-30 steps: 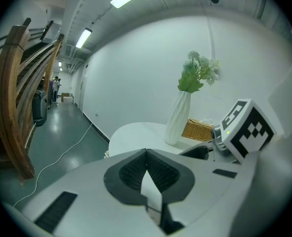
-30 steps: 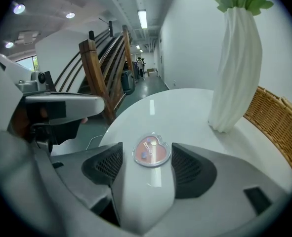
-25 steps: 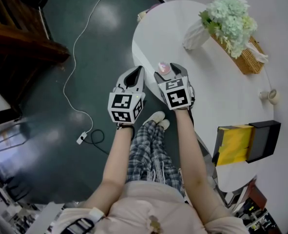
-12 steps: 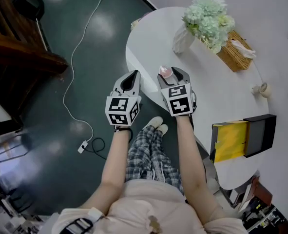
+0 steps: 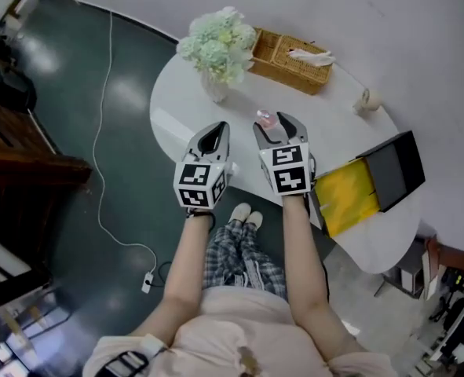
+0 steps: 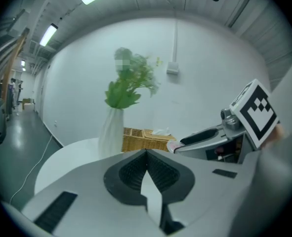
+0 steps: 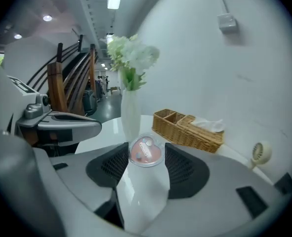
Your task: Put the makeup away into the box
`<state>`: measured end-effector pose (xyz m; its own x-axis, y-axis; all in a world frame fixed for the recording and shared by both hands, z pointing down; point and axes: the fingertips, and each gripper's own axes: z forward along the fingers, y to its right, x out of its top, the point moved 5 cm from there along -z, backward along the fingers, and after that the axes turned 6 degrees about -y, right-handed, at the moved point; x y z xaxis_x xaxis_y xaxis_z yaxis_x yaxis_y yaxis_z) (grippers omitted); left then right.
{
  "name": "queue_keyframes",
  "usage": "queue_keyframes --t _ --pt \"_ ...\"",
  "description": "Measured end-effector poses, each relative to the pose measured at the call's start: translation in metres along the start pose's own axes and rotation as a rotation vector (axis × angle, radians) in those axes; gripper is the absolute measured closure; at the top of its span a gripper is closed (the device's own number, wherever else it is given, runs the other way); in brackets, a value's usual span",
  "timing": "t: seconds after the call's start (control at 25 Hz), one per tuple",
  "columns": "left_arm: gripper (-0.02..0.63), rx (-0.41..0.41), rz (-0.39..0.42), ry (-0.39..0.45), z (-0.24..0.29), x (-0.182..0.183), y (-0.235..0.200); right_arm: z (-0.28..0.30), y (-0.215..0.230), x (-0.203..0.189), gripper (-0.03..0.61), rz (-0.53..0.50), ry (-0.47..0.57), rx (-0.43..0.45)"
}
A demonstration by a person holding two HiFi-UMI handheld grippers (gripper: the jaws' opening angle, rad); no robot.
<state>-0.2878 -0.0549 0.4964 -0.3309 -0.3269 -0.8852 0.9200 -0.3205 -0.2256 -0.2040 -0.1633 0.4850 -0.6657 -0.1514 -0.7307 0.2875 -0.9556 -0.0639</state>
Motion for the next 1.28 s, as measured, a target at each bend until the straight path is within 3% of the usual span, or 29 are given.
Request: queue_keyframes --t 0.16,0.4,0.68,0.92,1.28 --pt "0.588 -0.146 0.072 -0.011 0.035 0.013 0.063 -0.043 0.057 -0.021 0.331 0.097 0.019 -0.131" --pt "0.588 -0.387 0.184 -0.054 0.083 0.012 0.167 -0.114 0.132 -0.085 0.331 0.272 0.009 -0.341" --pt "0.588 -0.575 0.273 -0.112 0.103 -0.011 0.266 -0.183 0.171 -0.170 0.331 0.442 -0.031 -0.499" --pt "0.588 -0.648 0.326 -0.160 0.104 -0.034 0.306 -0.195 0.167 -0.226 0.331 0.544 -0.094 -0.510" --pt "0.588 -0.630 0.337 -0.194 0.110 -0.048 0.302 -0.149 0.159 -0.257 0.331 0.580 -0.222 -0.408"
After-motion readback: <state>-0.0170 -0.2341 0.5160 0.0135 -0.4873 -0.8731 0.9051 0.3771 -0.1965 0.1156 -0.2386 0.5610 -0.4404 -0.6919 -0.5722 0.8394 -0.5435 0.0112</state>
